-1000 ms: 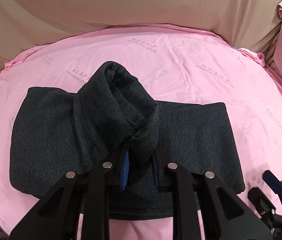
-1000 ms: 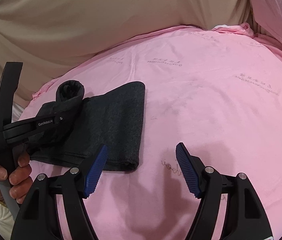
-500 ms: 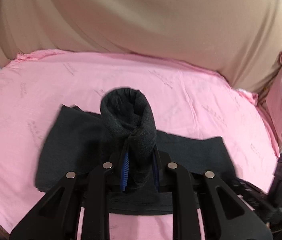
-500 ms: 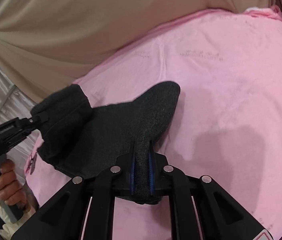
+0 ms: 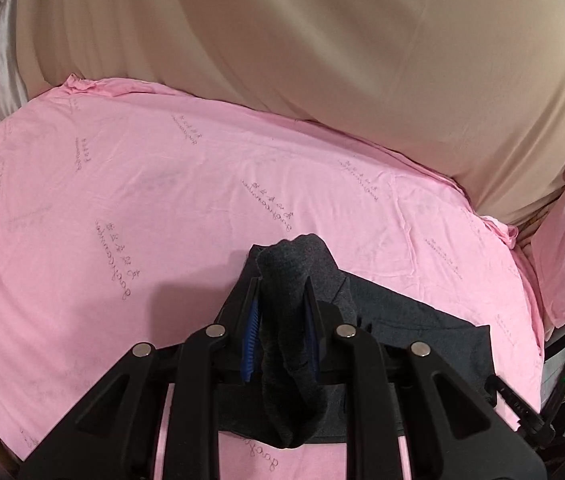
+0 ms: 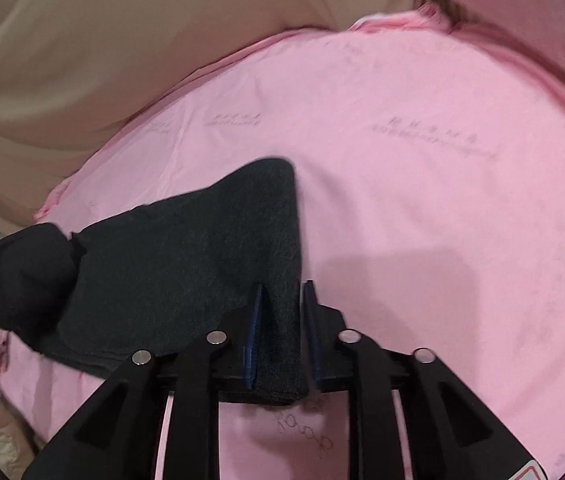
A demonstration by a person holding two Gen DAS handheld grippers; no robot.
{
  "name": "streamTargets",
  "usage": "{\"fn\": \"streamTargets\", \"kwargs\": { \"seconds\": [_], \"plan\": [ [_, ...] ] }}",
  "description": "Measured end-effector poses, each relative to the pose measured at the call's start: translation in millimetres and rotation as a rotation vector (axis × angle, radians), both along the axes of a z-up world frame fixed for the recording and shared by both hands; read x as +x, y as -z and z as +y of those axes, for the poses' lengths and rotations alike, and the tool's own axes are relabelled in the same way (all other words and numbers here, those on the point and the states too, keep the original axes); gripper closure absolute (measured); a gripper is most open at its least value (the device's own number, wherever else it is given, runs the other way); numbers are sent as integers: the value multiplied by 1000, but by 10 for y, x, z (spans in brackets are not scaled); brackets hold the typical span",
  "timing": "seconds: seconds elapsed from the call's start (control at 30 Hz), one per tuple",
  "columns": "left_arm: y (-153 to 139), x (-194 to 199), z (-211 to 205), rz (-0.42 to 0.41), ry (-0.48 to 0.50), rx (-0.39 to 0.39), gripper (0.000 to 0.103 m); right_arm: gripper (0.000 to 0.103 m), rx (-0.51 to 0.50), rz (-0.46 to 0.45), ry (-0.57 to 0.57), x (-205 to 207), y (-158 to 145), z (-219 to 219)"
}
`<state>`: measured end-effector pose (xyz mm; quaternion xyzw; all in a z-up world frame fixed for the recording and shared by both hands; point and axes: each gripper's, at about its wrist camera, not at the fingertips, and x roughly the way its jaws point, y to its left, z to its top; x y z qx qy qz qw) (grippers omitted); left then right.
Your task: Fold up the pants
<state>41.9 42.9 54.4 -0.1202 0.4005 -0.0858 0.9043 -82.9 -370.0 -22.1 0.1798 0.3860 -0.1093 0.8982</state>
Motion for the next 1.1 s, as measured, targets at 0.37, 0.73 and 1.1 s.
{"fn": "streamTargets", "kwargs": {
  "seconds": [0.37, 0.73, 1.1],
  "plan": [
    [-458, -176, 30, -115, 34, -12, 84, 47, -73, 73, -654, 767, 228, 2205],
    [-641, -276, 88, -177, 65, -19, 84, 93, 40, 70, -670, 1007, 255, 2376],
    [-564, -259, 94, -161, 70, -7, 84, 65, 47, -27, -447, 1020, -128, 1261]
  ]
}}
